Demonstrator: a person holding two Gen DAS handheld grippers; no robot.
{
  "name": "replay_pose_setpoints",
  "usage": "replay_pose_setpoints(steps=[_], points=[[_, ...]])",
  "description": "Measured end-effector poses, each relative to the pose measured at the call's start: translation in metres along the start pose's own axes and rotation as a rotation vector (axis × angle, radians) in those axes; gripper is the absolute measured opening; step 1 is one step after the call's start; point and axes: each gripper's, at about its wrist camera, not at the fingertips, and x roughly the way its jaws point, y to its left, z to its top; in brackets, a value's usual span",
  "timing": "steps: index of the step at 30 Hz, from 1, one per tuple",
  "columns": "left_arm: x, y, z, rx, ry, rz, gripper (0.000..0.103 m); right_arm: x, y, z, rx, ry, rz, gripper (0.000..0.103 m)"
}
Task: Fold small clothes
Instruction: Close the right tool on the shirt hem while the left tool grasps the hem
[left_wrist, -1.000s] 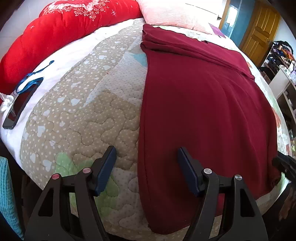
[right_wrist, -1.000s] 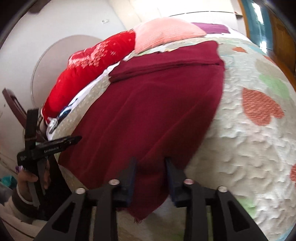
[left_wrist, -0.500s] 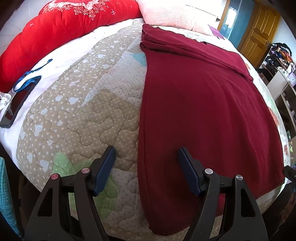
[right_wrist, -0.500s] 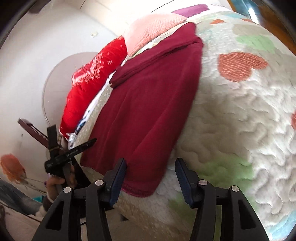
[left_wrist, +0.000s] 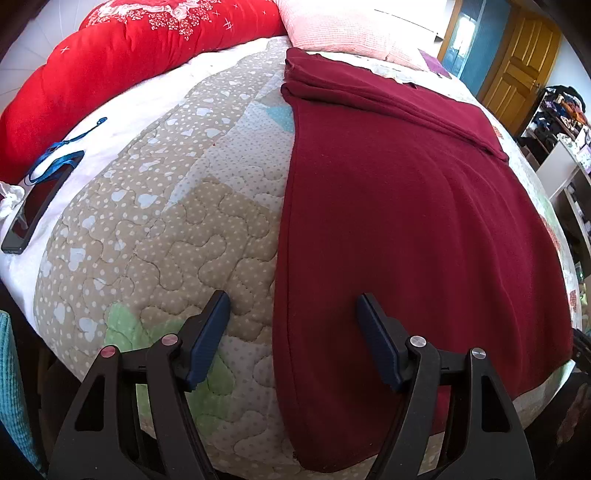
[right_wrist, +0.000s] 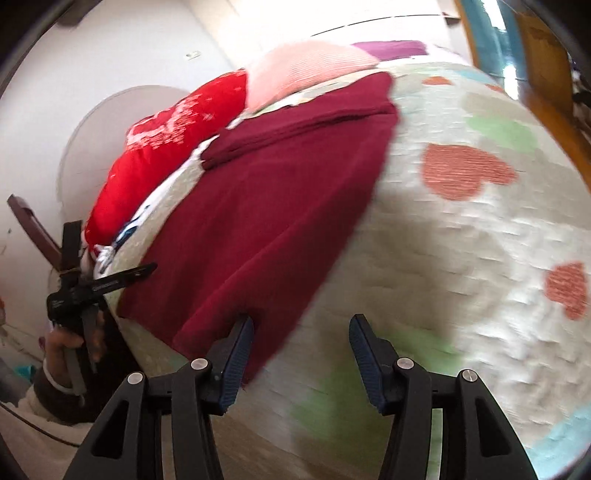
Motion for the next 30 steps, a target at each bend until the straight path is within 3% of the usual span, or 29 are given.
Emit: replay_pose_setpoints(steps=[8, 10, 11, 14, 19, 22, 25, 28, 29, 30], points=[[0.001, -0.001, 0.000, -0.001, -0.001, -0.002, 0.074, 0.028, 0.009, 0.006, 0.047, -0.015, 0.031, 0.052], [0.001, -0.001, 0.000, 0.001, -0.003, -0.002, 0.074, 0.035, 0.008, 0.007, 0.065, -0.036, 0.057, 0.039], [0.001, -0.001, 0.000, 0.002, -0.002, -0.004, 0.074, 0.035, 0.008, 0.008, 0.072, -0.037, 0.072, 0.025], [0.001, -0.001, 0.000, 0.000, 0.007, -0.011, 0.074, 0.019, 0.004, 0.011, 0.084, -0.067, 0.085, 0.007], [-0.001, 0.002, -0.001, -0.010, 0.012, -0.027, 0.074, -0.042, -0.007, 0.020, -0.005, -0.155, -0.110, 0.006], [-0.005, 0.002, -0.003, -0.011, 0.021, -0.046, 0.074, -0.037, -0.026, 0.017, -0.008, -0.080, -0.191, 0.006], [-0.011, 0.007, -0.006, -0.034, 0.037, -0.086, 0.074, -0.013, -0.032, 0.010, -0.027, 0.021, -0.224, 0.007], [-0.016, 0.014, -0.007, -0.091, 0.049, -0.143, 0.074, -0.022, -0.033, 0.013, 0.003, -0.018, -0.175, 0.008], [-0.017, 0.016, -0.008, -0.107, 0.049, -0.152, 0.074, -0.024, -0.035, 0.014, 0.021, -0.023, -0.157, 0.014], [-0.018, 0.015, -0.009, -0.113, 0.048, -0.153, 0.074, -0.026, -0.037, 0.015, 0.042, -0.022, -0.136, 0.028]])
